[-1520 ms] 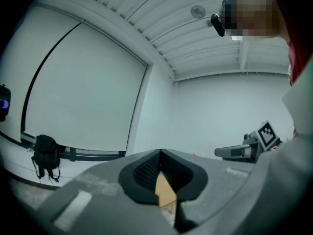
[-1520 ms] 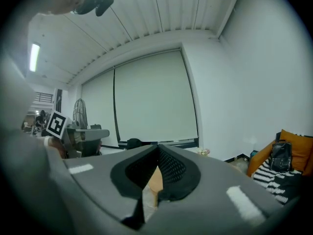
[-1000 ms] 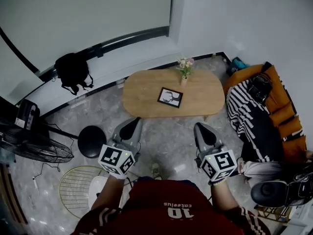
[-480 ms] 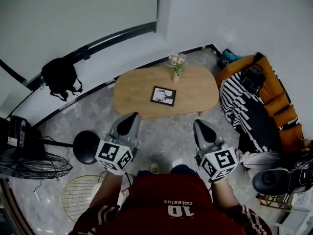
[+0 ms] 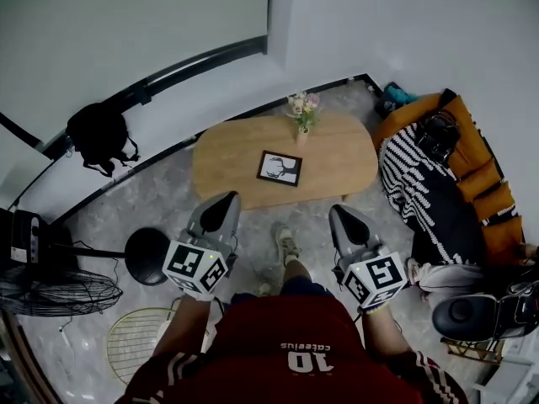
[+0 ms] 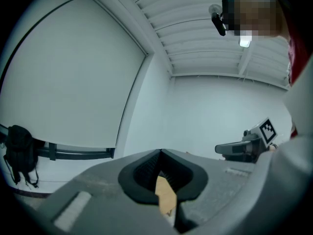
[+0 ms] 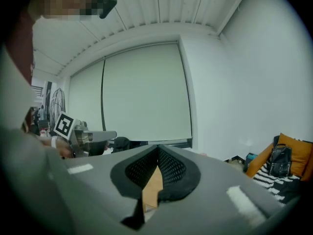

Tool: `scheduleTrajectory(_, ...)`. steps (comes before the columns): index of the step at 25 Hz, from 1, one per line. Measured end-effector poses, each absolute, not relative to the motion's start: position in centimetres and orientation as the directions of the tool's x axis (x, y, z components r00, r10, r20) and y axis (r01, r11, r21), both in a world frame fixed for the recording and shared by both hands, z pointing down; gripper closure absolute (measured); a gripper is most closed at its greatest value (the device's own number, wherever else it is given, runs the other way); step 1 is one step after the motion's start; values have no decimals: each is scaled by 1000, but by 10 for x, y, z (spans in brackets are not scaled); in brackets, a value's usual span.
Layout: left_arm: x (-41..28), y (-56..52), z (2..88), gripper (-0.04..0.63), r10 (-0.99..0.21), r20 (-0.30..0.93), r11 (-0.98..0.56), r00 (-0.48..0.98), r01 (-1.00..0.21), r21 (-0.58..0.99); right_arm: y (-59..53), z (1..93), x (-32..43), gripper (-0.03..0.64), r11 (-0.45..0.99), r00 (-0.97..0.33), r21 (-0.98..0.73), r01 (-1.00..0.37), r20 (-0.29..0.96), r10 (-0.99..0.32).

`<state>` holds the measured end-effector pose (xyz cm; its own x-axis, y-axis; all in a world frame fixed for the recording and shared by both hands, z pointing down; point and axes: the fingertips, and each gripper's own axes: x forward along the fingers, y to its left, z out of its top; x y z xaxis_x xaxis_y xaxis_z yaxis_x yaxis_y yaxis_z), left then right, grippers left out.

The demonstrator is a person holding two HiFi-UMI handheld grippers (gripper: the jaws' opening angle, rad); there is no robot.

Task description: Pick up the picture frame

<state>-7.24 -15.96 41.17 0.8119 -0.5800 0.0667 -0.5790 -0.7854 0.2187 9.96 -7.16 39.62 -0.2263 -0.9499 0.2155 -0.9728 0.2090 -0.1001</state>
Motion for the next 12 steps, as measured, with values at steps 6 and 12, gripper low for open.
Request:
scheduleTrajectory(6,-52,-201,414,595,-599,73,-773,798,-599,209,-124,406,124,624,237,-258,-124,-964,194,-946)
scheduleTrajectory(12,-27,-264,413,595,-627,75,-753,776,-628,199,-197,406,146,620,284,-303,-137,-949,144,-942)
